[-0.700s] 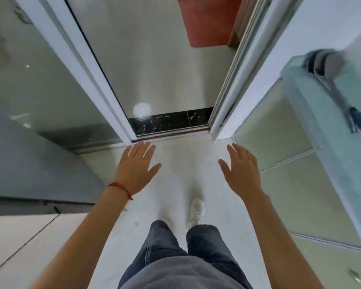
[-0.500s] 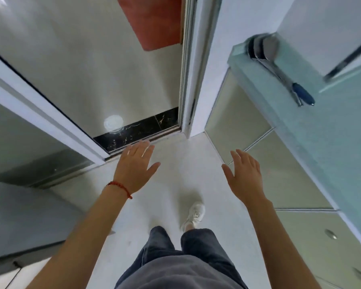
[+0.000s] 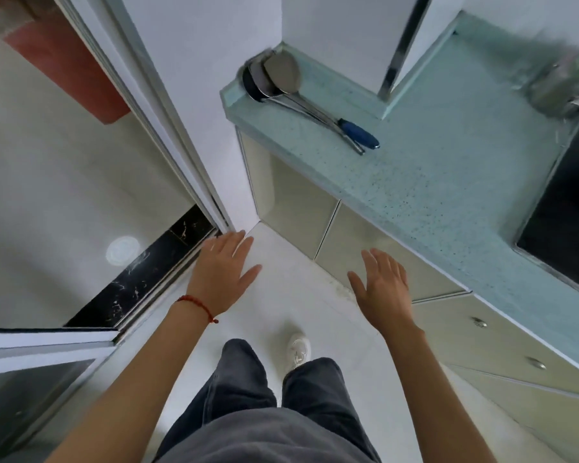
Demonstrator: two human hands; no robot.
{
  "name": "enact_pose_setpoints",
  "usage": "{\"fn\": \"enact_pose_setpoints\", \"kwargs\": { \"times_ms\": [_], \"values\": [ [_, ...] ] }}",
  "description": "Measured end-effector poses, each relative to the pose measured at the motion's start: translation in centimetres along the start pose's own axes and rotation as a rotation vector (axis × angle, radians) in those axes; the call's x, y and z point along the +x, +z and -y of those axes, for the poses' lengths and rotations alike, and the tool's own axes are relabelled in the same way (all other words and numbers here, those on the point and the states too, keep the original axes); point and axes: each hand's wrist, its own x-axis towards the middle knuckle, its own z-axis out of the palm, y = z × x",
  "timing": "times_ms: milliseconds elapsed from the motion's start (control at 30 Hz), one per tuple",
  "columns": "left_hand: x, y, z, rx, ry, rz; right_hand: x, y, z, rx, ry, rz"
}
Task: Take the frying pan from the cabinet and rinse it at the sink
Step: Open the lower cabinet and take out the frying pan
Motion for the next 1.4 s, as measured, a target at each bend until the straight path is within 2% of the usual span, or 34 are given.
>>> {"fn": "enact_pose_setpoints", "kwargs": {
  "times_ms": [267,533,633,867,1100,1267,1400],
  "values": [
    [7.9,0.6,1.7,-0.015,0.21,0.079,2.7,1.9,2.1,0.066,0.195,-0.042],
    [15.6,2.2,3.4,-0.111,0.454,0.154,6.3,3.8,4.6,0.162,0.475,-0.121],
    [17.7,4.1,3.0,-0.168,0.47,0.205,8.5,5.0,4.5,0.278,0.566,-0.145],
    [21.1,9.0,-0.2,-0.693,0.218,0.379,13.4,8.4,3.5,1.036,0.896,-0.351],
    [25.0,10.6,-4.4,-1.543,-0.355,0.408,17.1,10.6,1.4,1.825,0.908,-0.617],
    [26.6,10.1,-4.9,-1.902,-0.385,0.479,18.7,10.5,0.9,2.205,0.819,-0.673],
    [26.7,10.1,-4.8,-2.014,-0.39,0.545,19.1,10.6,1.2,2.338,0.809,-0.707]
  ]
}}
